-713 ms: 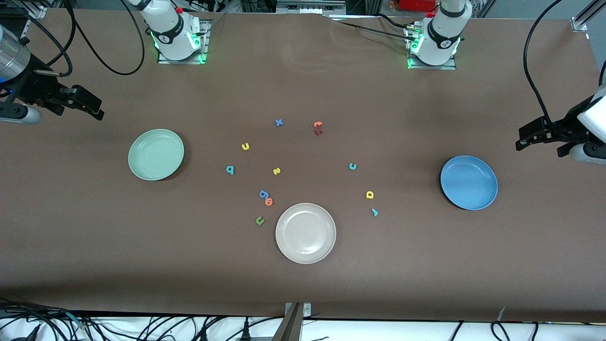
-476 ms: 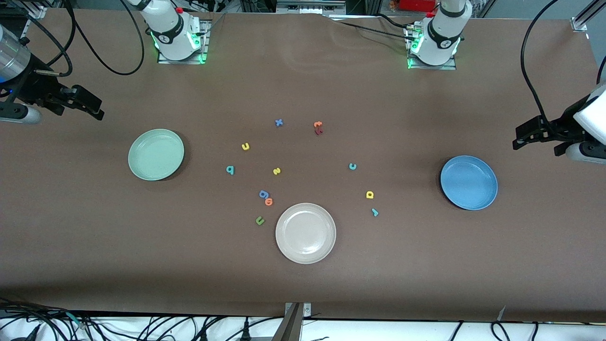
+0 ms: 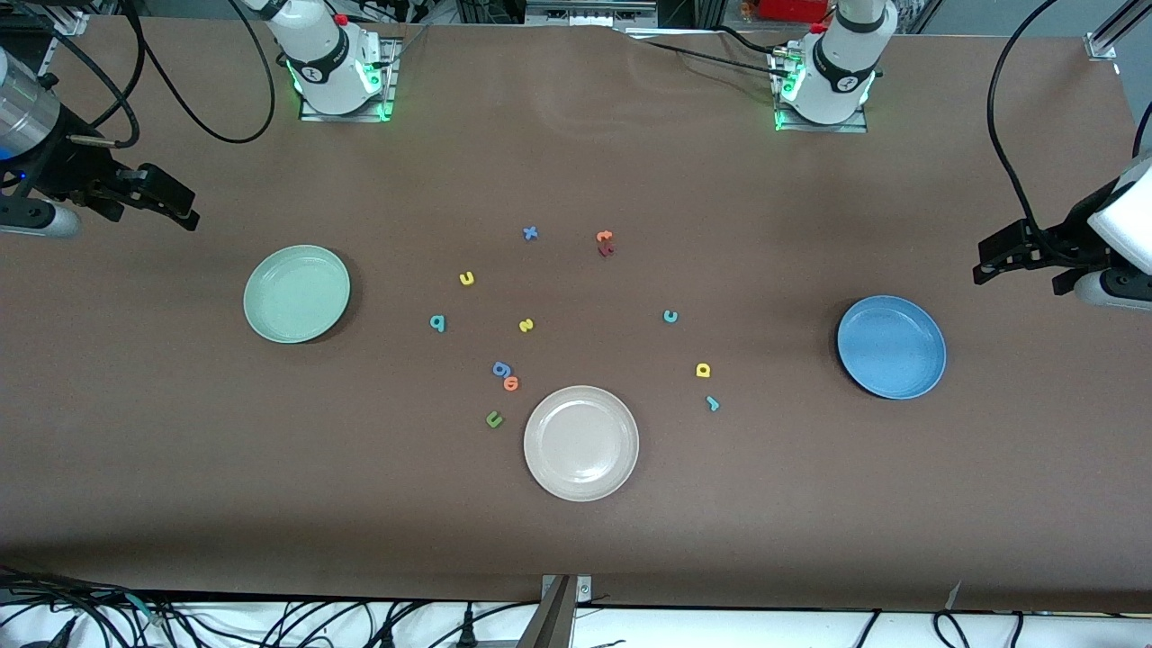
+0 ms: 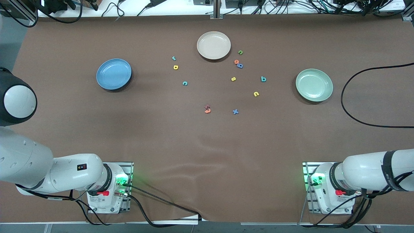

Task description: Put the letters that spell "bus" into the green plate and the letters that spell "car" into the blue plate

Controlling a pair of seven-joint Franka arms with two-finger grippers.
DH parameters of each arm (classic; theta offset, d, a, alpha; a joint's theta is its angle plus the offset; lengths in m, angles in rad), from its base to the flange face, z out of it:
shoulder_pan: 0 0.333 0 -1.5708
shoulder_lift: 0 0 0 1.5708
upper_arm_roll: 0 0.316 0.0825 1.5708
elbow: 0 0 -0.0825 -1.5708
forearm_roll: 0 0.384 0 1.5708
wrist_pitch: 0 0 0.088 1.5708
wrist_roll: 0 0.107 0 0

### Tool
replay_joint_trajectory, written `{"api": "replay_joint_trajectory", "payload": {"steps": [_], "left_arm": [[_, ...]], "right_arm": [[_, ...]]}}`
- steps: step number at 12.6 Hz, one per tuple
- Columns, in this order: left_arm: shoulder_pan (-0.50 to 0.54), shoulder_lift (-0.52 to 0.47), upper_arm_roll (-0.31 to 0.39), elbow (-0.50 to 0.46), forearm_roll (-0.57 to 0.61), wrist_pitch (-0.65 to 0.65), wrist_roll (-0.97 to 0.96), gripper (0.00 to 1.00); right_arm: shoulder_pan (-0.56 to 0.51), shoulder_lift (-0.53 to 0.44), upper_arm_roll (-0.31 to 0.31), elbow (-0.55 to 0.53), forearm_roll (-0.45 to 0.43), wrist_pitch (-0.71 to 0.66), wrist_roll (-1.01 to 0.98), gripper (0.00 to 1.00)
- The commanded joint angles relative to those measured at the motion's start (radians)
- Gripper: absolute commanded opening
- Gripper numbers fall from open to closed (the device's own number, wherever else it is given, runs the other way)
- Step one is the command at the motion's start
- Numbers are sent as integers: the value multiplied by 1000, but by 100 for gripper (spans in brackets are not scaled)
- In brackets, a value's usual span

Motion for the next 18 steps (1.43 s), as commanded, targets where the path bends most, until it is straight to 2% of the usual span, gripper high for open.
{"api": "replay_joint_trajectory", "payload": {"steps": [1,9,12,18], "left_arm": [[1,4,1,25,26,-24,-12,100],[-6,2,13,20,26,-22,-10,100],[-109,1,127,19,26,-22,-10,100],[-129,1,150,17,26,-22,-10,100]], "right_arm": [[9,4,3,-4,17,-54,-9,100],[10,-3,23,-4,17,-65,-3,100],[10,-3,23,-4,17,-83,-2,100],[9,12,20,13,51,-73,-2,100]]}}
